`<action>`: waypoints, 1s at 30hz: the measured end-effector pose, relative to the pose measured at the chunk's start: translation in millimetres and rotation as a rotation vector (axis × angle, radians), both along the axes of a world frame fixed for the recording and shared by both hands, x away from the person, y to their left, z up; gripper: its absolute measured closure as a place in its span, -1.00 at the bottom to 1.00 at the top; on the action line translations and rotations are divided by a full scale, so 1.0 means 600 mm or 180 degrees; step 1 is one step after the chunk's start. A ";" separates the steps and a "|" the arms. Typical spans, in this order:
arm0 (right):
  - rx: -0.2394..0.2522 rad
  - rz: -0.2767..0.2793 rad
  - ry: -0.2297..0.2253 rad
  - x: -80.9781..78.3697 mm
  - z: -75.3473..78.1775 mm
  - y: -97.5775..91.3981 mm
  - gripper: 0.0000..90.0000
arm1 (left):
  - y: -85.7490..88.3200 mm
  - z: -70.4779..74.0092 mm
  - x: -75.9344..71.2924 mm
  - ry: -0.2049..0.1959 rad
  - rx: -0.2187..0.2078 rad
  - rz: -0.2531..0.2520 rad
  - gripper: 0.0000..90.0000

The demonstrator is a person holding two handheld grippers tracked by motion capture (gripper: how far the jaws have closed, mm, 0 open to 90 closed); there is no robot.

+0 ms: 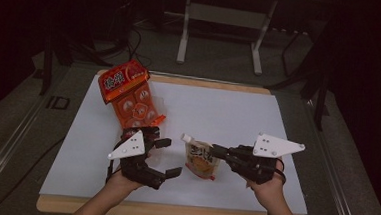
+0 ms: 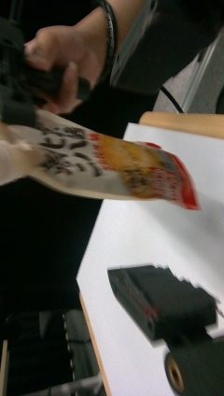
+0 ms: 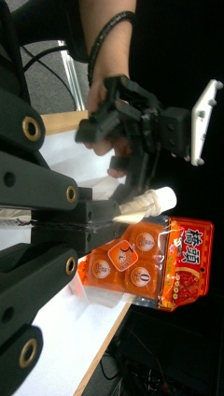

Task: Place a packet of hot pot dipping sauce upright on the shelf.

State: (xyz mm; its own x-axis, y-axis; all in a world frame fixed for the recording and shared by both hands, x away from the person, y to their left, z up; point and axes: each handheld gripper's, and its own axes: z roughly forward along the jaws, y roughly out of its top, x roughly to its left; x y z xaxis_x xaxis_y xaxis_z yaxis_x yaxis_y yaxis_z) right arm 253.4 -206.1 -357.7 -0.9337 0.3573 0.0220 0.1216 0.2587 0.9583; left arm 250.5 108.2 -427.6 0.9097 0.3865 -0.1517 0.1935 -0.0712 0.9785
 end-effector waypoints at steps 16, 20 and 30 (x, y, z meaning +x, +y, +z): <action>-0.0082 0.0184 0.0033 -0.016 -0.006 0.019 0.99 | -0.023 0.030 0.017 -0.0163 0.0173 -0.0519 0.17; -0.0085 0.0187 0.0038 -0.016 -0.008 0.020 0.99 | -0.024 0.034 0.019 -0.0156 0.0171 -0.0589 0.37; -0.0060 0.0212 0.0063 -0.017 -0.011 0.019 0.99 | -0.027 0.034 0.020 -0.0198 0.0233 -0.0677 0.74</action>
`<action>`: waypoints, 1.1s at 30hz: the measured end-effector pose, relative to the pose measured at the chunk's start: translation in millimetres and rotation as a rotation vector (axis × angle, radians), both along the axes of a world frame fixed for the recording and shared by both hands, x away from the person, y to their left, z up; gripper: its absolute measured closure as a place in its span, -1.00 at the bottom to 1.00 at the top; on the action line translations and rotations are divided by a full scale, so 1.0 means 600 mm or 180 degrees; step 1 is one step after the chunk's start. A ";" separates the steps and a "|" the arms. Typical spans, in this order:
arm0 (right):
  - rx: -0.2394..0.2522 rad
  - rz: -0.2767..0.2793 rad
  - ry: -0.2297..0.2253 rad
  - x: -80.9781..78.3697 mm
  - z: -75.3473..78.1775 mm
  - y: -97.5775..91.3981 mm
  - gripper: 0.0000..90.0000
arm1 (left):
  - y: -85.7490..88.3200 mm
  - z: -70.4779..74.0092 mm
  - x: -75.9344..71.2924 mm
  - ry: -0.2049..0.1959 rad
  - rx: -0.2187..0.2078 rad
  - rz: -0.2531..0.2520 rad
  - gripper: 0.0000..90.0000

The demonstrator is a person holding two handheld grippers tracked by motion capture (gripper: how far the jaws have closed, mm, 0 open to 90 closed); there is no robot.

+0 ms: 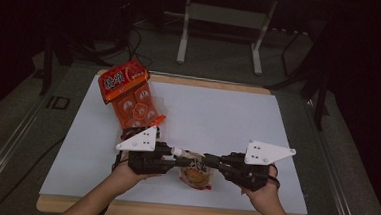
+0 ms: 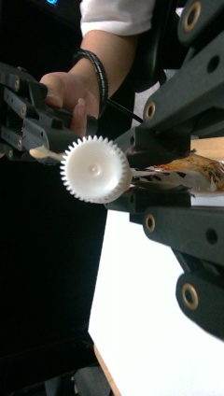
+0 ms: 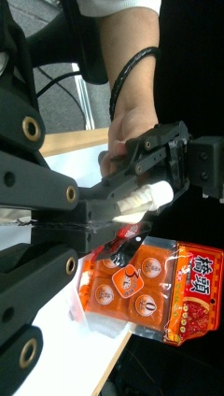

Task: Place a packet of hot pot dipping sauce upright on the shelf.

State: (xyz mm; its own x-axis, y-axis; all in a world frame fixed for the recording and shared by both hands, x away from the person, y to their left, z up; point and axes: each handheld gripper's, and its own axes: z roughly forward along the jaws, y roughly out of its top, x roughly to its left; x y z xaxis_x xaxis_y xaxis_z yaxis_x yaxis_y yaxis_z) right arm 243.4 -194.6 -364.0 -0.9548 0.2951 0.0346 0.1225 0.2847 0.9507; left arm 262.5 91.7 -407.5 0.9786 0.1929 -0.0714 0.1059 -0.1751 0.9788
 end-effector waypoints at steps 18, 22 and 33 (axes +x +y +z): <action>0.0172 0.0023 0.0129 0.012 0.002 -0.013 0.67 | 0.005 0.014 -0.002 -0.0101 -0.0030 0.0011 0.97; 0.0174 -0.0063 0.0054 0.012 0.004 -0.018 0.51 | 0.018 0.022 0.002 -0.0108 -0.0098 0.0058 0.98; 0.0303 -0.0389 0.0051 0.029 -0.002 -0.044 -0.48 | 0.058 0.042 0.011 -0.0218 -0.0159 0.0252 0.98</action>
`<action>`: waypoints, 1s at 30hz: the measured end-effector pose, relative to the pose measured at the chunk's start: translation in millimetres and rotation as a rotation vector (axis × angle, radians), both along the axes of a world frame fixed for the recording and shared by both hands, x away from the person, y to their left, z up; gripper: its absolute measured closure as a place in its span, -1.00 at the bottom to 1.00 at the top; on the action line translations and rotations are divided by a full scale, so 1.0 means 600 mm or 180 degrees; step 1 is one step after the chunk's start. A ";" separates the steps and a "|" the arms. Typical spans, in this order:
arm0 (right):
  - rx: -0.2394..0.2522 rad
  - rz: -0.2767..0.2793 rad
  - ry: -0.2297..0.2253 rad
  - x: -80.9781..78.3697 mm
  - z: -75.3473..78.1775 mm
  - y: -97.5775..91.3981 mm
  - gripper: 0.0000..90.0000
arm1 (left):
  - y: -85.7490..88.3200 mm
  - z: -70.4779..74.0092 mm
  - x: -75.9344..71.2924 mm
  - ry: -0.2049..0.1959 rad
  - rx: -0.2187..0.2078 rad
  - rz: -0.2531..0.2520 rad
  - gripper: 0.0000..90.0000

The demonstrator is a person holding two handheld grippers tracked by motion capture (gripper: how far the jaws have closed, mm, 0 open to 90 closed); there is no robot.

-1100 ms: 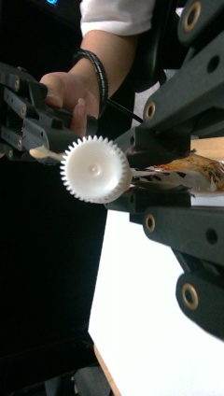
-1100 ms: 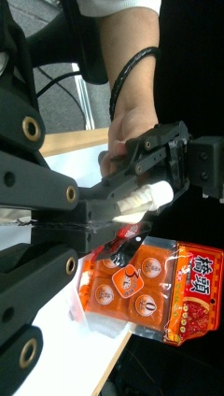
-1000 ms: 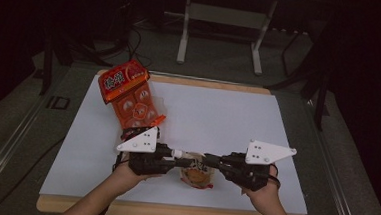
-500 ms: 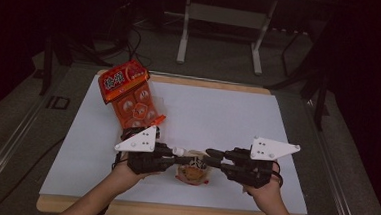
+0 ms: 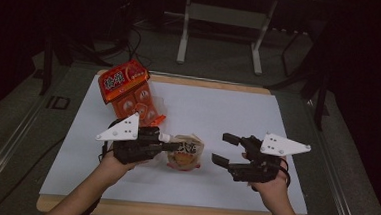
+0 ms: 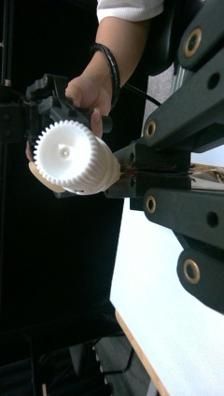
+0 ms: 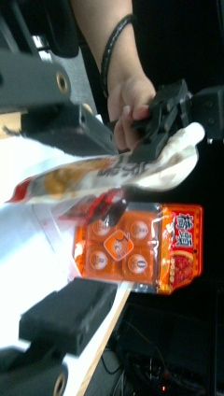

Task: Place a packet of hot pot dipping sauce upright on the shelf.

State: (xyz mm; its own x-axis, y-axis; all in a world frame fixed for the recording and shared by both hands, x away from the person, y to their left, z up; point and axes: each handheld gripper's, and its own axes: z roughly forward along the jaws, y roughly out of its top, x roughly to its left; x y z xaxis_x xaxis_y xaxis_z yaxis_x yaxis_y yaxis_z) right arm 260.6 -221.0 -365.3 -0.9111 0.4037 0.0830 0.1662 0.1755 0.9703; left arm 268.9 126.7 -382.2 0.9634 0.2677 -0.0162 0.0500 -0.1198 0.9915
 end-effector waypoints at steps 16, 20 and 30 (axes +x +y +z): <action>0.0026 -0.0212 0.0145 0.018 -0.043 -0.056 -0.69 | 0.050 0.004 0.006 -0.0236 0.0034 0.0099 0.98; 0.0062 -0.0224 0.0280 0.018 -0.059 -0.075 -0.67 | 0.067 0.000 0.010 -0.0245 0.0103 0.0166 0.97; -0.0059 -0.0164 0.0273 0.014 -0.079 -0.085 -0.62 | 0.115 -0.017 0.020 -0.0196 0.0186 0.0369 0.97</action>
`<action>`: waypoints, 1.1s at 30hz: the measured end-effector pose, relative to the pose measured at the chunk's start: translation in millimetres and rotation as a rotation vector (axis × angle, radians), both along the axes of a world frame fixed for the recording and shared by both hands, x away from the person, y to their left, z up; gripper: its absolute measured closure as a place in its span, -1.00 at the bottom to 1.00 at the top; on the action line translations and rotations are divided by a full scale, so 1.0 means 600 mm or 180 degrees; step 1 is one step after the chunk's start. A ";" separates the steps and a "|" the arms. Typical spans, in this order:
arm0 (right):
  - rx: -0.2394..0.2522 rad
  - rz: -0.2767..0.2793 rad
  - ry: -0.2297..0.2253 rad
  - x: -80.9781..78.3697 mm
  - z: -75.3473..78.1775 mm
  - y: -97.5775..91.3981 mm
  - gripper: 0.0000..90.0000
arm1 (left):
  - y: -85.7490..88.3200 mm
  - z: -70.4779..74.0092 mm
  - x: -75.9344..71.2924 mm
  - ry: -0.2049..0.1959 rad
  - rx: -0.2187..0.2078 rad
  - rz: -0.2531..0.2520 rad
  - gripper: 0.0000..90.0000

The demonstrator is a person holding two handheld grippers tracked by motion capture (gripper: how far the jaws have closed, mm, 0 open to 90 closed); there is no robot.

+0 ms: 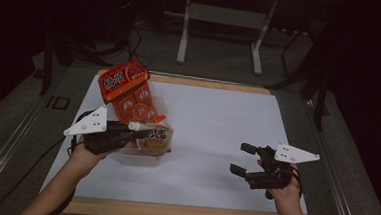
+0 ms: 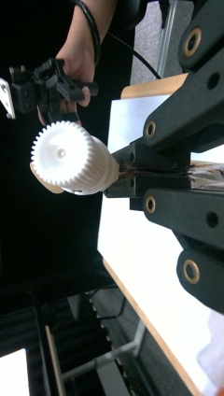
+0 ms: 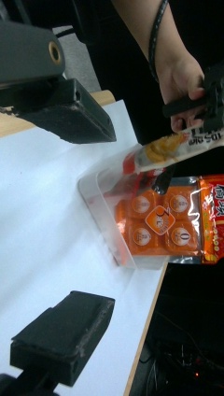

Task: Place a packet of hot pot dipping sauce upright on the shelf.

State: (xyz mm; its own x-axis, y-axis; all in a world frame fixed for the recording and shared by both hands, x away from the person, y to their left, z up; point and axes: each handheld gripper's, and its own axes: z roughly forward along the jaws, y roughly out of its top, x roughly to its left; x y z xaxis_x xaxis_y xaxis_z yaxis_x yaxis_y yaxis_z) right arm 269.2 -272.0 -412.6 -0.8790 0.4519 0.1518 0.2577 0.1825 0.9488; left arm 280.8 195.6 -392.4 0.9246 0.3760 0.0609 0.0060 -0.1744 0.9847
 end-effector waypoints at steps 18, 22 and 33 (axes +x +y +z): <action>0.0066 0.0041 0.0057 0.003 -0.008 0.001 -0.62 | 0.043 -0.056 0.013 0.0164 0.0055 0.0192 0.97; 0.0047 0.0034 0.0074 0.003 -0.010 0.001 -0.62 | 0.043 -0.072 0.014 0.0248 0.0057 0.0165 0.97; 0.0033 0.0041 0.0100 0.004 -0.014 0.002 -0.62 | 0.046 -0.116 0.014 0.0415 -0.0010 0.0185 0.97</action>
State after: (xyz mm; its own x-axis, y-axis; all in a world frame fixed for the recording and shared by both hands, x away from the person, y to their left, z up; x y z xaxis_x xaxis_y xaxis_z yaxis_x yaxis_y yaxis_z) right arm 271.7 -270.6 -420.7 -0.8795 0.4388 0.1841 0.2851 0.1763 0.9422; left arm 289.0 223.2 -461.8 0.9013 0.4291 -0.0595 0.1439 -0.1669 0.9754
